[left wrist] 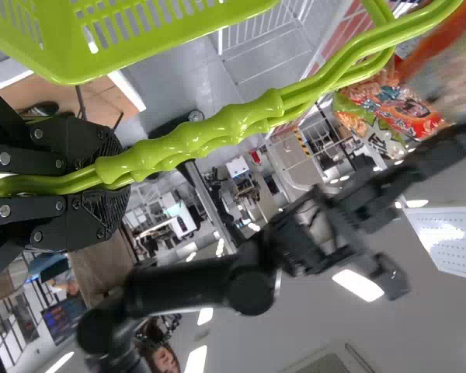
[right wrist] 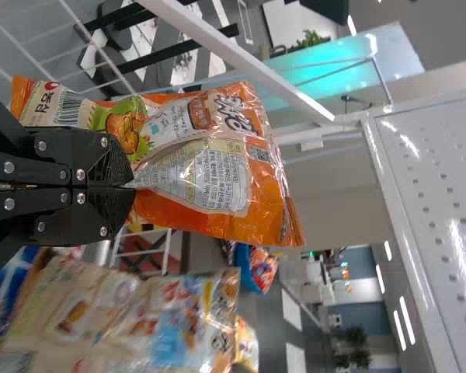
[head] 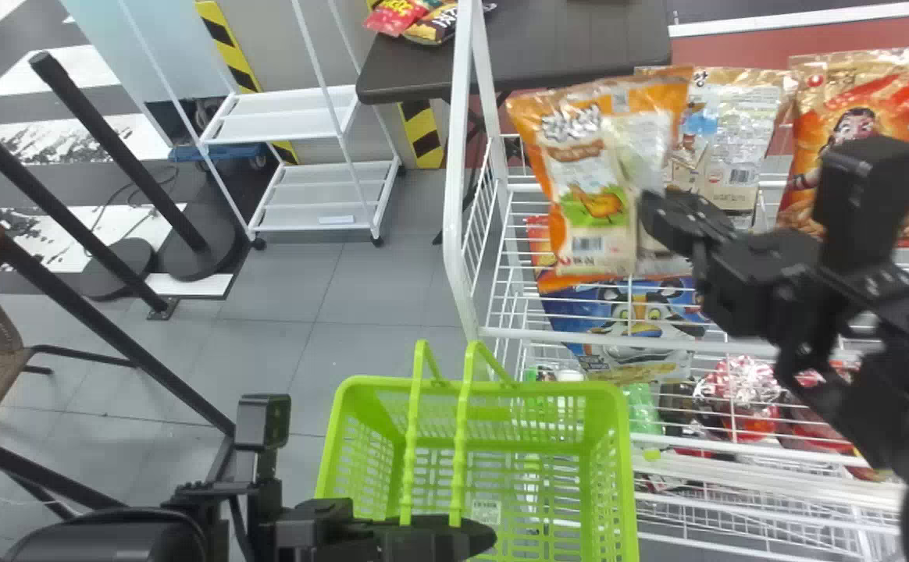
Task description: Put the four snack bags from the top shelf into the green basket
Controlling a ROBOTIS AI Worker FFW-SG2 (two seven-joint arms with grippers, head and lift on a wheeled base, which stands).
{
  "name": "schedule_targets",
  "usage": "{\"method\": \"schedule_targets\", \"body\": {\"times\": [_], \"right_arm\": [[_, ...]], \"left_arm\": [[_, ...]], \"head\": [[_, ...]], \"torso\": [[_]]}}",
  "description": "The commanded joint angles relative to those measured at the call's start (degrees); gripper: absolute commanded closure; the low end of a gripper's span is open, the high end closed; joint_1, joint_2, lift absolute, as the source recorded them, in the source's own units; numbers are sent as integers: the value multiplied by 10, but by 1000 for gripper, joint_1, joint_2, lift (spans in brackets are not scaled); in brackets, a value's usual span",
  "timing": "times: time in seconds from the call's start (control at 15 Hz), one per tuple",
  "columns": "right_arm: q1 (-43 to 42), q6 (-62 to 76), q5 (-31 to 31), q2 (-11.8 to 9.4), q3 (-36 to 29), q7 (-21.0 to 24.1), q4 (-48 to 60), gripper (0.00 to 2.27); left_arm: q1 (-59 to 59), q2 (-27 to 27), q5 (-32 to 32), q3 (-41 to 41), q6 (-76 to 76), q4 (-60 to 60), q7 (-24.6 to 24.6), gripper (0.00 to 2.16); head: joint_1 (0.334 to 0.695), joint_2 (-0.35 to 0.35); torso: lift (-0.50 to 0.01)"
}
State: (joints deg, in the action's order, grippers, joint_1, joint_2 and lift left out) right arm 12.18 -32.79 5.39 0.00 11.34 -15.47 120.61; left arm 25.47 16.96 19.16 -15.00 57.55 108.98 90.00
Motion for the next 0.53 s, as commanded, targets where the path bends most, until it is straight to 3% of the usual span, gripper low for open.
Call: {"method": "schedule_targets", "body": {"times": [0.0, 0.2, 0.47], "right_arm": [[103, -9, -6, 1, -17, -2, 99, 2246], [197, -44, -6, -3, -28, -19, 170, 2246], [222, -123, -20, -9, 21, -33, 161, 2246]], "left_arm": [[-10, 0, 0, 1, 2, 0, 6, 2145], [-16, -2, -1, 0, 15, -3, 6, 2145], [-16, -4, -3, 1, 18, -1, 6, 2145]], "head": [[695, 210], [695, 180], [695, 202]], "torso": [[0], [0], [0]]}}
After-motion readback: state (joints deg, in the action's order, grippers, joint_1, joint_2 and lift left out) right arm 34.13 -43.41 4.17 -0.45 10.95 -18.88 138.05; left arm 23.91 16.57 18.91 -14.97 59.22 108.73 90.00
